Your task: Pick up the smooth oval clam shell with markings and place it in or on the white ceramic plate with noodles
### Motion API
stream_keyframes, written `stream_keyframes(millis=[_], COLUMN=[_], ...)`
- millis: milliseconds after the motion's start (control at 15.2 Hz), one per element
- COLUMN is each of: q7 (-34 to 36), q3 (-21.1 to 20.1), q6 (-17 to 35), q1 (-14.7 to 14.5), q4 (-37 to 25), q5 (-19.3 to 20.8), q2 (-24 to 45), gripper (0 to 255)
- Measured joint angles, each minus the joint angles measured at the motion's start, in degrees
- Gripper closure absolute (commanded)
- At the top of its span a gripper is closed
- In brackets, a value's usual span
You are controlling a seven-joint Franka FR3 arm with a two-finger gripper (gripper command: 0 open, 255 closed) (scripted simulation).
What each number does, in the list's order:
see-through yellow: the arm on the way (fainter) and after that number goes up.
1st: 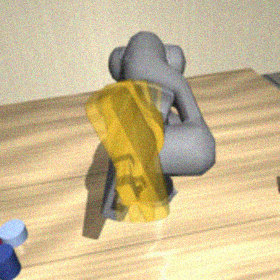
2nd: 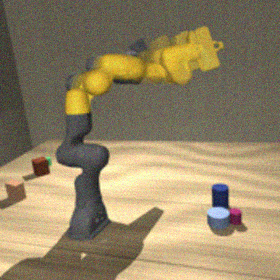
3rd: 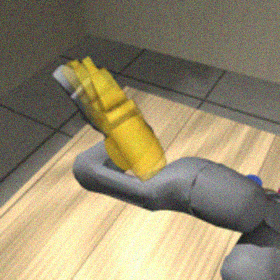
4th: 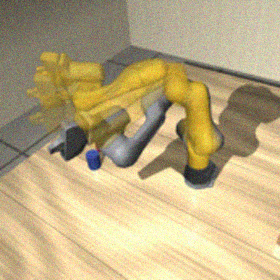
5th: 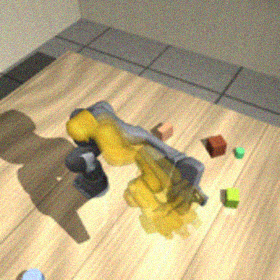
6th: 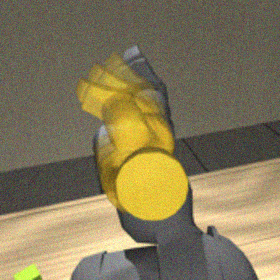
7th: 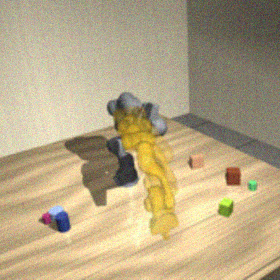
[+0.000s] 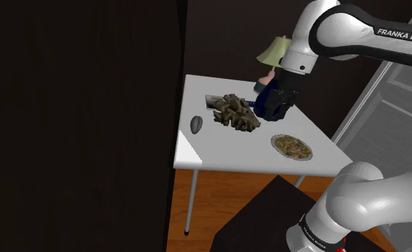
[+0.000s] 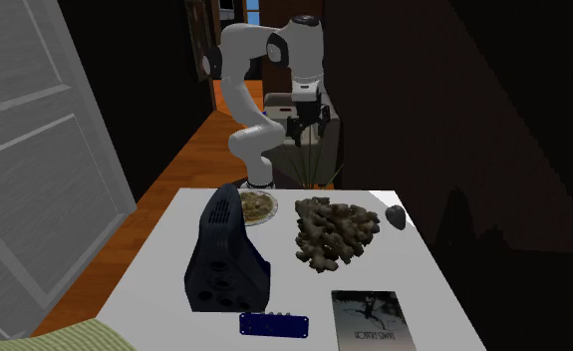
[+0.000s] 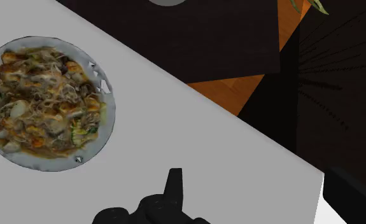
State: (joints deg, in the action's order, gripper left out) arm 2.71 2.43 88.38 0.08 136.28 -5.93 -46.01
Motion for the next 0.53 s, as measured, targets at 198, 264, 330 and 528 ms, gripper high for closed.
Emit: stream_keyframes(millis=[198, 264, 330, 528], q7=[0.5, 0.5, 0.5, 1.1], q3=[-0.8, -1.1, -1.4, -2.7], q6=[2.0, 3.4, 5.1, 8.4], q1=[-0.4, -0.5, -0.6, -1.1], q4=[-0.4, -0.8, -1.1, -4.1], q5=[-0.3, -0.2, -0.2, -0.1], q2=[2.3, 4.1, 6.1, 12.2], gripper=[0, 0, 0, 0])
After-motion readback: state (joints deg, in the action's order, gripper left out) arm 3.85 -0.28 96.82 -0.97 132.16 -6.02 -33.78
